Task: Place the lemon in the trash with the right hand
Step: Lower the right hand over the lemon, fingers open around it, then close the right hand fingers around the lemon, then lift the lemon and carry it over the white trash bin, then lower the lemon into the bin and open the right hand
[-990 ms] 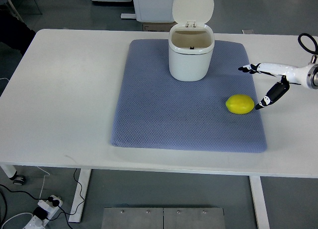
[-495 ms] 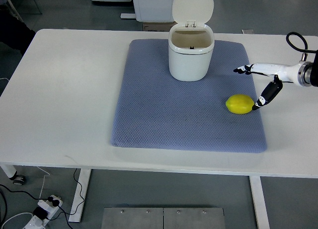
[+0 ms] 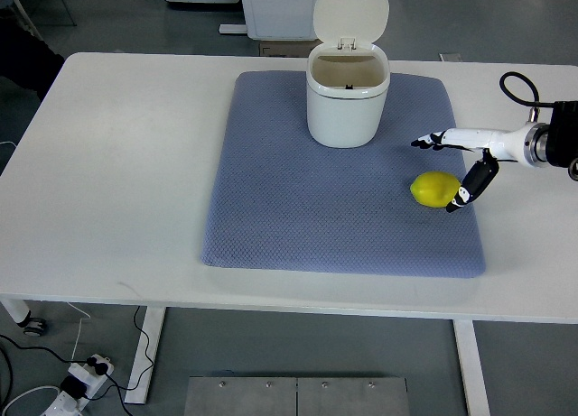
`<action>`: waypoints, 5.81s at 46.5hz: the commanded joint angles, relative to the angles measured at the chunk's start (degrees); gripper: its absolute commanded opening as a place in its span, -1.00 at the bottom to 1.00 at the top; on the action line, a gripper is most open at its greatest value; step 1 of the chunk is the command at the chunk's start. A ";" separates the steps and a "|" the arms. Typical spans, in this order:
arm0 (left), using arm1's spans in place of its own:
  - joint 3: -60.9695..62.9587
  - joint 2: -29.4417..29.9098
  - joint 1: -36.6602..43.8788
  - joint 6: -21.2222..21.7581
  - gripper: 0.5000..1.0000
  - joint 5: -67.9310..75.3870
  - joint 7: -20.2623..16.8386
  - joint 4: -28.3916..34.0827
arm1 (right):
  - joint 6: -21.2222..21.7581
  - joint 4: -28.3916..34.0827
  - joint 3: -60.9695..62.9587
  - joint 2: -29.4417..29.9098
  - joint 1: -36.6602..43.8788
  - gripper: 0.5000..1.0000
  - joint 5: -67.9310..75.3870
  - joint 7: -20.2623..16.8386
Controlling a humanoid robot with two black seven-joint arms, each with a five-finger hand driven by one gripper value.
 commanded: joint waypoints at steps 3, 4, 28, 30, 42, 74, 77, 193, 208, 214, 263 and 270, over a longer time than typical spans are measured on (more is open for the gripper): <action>0.00 0.00 -0.07 0.00 1.00 0.00 -0.04 -0.01 | -0.01 -0.12 0.02 0.38 0.00 0.79 0.00 -0.09; 0.00 0.00 -0.07 0.00 1.00 0.00 -0.04 -0.01 | -0.01 -0.12 0.02 0.55 0.00 0.77 0.00 -0.09; 0.00 0.00 0.02 0.00 1.00 0.00 -0.04 -0.01 | -0.10 -1.00 0.19 2.40 -1.59 0.55 0.00 0.00; 0.00 0.00 -0.07 0.00 1.00 0.00 -0.04 -0.01 | -0.10 -1.09 0.19 2.40 -1.59 0.51 0.00 0.00; 0.00 0.00 0.02 0.00 1.00 0.00 -0.04 -0.01 | -0.10 -1.61 0.19 2.75 -2.11 0.40 -0.09 0.09; 0.00 0.00 -0.07 0.00 1.00 0.00 0.05 -0.01 | -0.10 -2.76 0.10 3.02 -2.38 -0.07 -0.17 0.18; 0.00 0.00 0.02 0.00 1.00 0.00 0.05 -0.01 | -0.10 -2.85 0.10 3.10 -2.73 -0.20 -0.17 0.18; 0.00 0.00 0.02 0.00 1.00 0.00 -0.04 -0.01 | 3.59 -14.36 0.54 11.63 15.29 -1.00 21.09 -2.28; 0.00 0.00 0.02 0.00 1.00 0.00 -0.04 -0.01 | 2.63 -18.31 0.54 15.58 14.32 -1.00 24.61 -2.55; 0.00 0.00 -0.07 0.00 1.00 0.00 -0.04 -0.01 | 2.10 -20.07 0.54 17.43 13.62 -1.00 26.45 -2.55; 0.00 0.00 -0.07 0.00 1.00 0.00 -0.04 -0.01 | -1.86 -26.14 0.28 25.25 9.23 -1.00 31.03 -4.66; 0.00 0.00 0.02 0.00 1.00 0.00 -0.04 -0.01 | -2.03 -27.98 0.19 26.04 8.17 -1.00 31.03 -5.27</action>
